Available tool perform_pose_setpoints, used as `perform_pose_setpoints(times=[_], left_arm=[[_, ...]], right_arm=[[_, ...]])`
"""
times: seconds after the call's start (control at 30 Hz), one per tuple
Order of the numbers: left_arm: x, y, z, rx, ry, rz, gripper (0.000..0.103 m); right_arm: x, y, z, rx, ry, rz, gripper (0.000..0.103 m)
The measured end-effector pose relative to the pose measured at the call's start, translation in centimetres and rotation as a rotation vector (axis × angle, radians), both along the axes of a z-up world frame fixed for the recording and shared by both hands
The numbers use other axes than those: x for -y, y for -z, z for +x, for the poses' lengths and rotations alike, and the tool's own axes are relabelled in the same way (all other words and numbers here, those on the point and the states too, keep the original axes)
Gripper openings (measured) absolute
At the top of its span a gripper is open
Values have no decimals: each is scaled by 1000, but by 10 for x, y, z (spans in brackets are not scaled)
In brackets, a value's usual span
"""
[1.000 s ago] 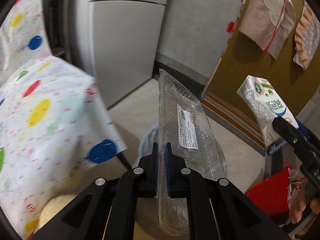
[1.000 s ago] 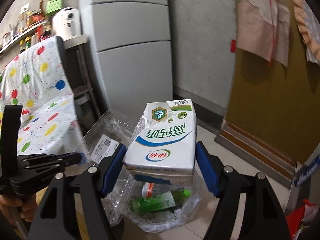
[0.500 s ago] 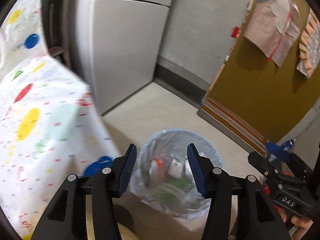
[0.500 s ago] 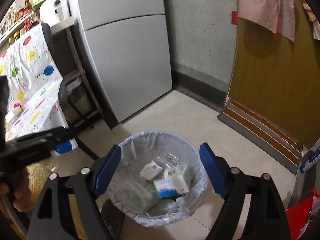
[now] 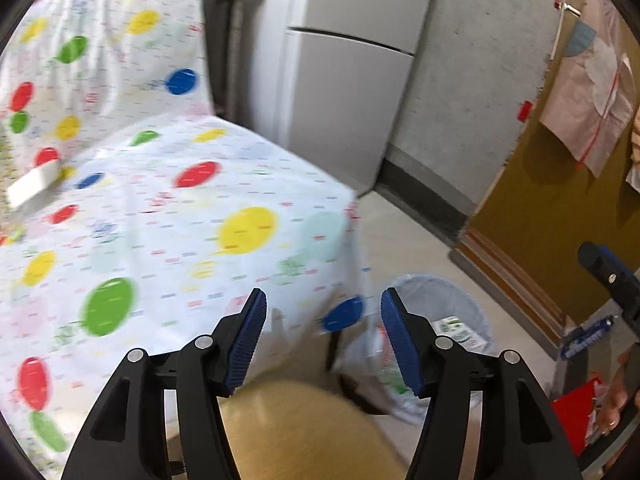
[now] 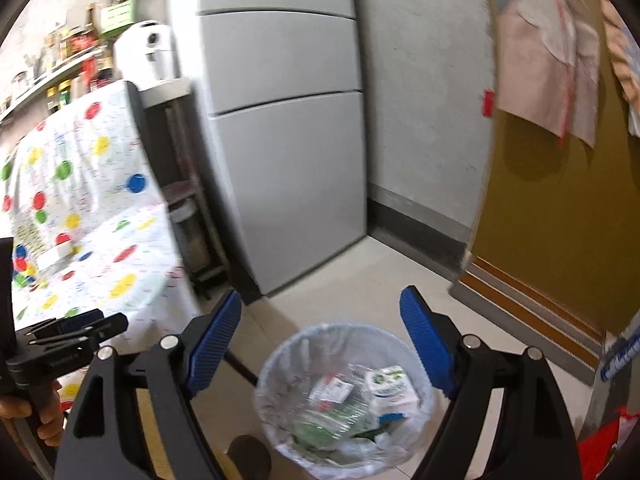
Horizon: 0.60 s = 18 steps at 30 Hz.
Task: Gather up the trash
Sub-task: 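Move both tools back toward the chair seat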
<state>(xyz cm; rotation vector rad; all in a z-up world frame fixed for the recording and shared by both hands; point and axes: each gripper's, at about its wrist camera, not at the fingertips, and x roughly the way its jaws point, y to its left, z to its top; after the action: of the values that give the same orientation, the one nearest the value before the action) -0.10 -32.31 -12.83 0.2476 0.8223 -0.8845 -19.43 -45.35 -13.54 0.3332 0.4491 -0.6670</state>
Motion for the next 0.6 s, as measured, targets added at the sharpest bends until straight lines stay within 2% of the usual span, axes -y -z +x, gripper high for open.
perform_pose_setpoints(times=[0.07, 0.1, 0.33, 0.6], left_arm=[[-20, -6, 6, 13, -36, -5, 71], [-30, -9, 8, 21, -61, -9, 72], [-116, -28, 38, 47, -277, -5, 72], [-212, -37, 82, 58, -503, 34, 72]], right_arm=[[-14, -6, 11, -6, -31, -28, 80], [-22, -9, 18, -9, -53, -42, 80], [-58, -30, 61, -7, -176, -60, 80], [-123, -50, 134, -34, -409, -99, 80]])
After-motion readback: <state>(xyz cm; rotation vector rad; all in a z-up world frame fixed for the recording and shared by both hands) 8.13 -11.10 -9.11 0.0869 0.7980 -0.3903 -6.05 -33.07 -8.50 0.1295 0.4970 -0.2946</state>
